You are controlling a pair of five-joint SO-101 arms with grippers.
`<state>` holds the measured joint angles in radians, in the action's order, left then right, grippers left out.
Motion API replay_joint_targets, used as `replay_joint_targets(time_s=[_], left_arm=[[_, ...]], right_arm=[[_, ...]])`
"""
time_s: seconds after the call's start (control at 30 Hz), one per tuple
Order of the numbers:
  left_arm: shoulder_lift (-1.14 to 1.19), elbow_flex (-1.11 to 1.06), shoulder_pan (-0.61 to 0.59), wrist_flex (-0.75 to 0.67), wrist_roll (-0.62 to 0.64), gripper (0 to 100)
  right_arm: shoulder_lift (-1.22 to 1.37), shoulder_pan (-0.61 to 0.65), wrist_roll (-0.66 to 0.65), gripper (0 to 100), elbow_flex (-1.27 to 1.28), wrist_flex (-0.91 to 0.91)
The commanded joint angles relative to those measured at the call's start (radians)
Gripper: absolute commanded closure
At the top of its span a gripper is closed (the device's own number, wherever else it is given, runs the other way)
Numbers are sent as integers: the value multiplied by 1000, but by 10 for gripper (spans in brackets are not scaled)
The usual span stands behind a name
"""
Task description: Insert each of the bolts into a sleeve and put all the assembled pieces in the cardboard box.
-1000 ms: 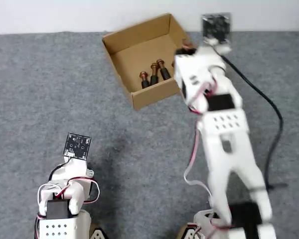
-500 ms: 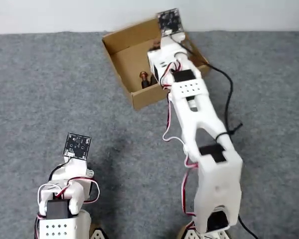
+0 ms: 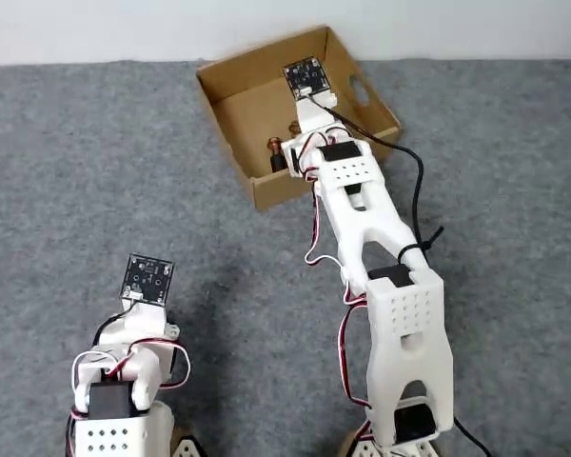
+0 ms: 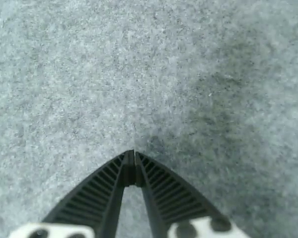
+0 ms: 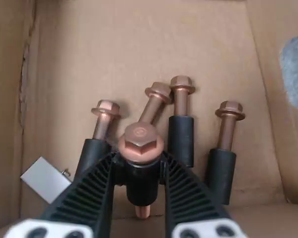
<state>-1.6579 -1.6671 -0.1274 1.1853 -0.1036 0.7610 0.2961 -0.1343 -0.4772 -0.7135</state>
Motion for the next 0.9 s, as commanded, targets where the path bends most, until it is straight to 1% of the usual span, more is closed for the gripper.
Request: replay_joint_targets(time_s=[0.0,0.2,0.27,0.33,0.37,0.4,0.43,0.5,0.6,0.73,0.87], left_arm=[[-6,5,-5,-25,-9,994],[-6,5,-5,-25,-9,994],[-6,5,-5,-25,-9,994],[-6,5,-5,-25,-9,994],[-6,5,-5,-25,-9,994],[-6,5,-5,-25,-9,994],[-6,5,-5,-25,-9,994],[-6,5,-5,-25,-9,994],[-6,5,-5,-25,-9,994],[-6,5,-5,-25,-9,994],[-6,5,-5,-25,-9,994]], right_arm=[[-10,-1,-9,826,-15,-73],[-44,-12,-5,833,-44,-91],[-74,-15,-5,891,-49,-91],[-119,-18,-5,990,-49,-91],[-142,-21,-3,993,-46,-93],[-165,-28,-2,970,-43,-101],[-186,-33,-2,968,-43,-122],[-223,-39,-2,995,-43,-174],[-266,-47,3,991,-43,-246],[-334,-54,81,991,-43,-323],[-404,-53,193,991,-43,-473]])
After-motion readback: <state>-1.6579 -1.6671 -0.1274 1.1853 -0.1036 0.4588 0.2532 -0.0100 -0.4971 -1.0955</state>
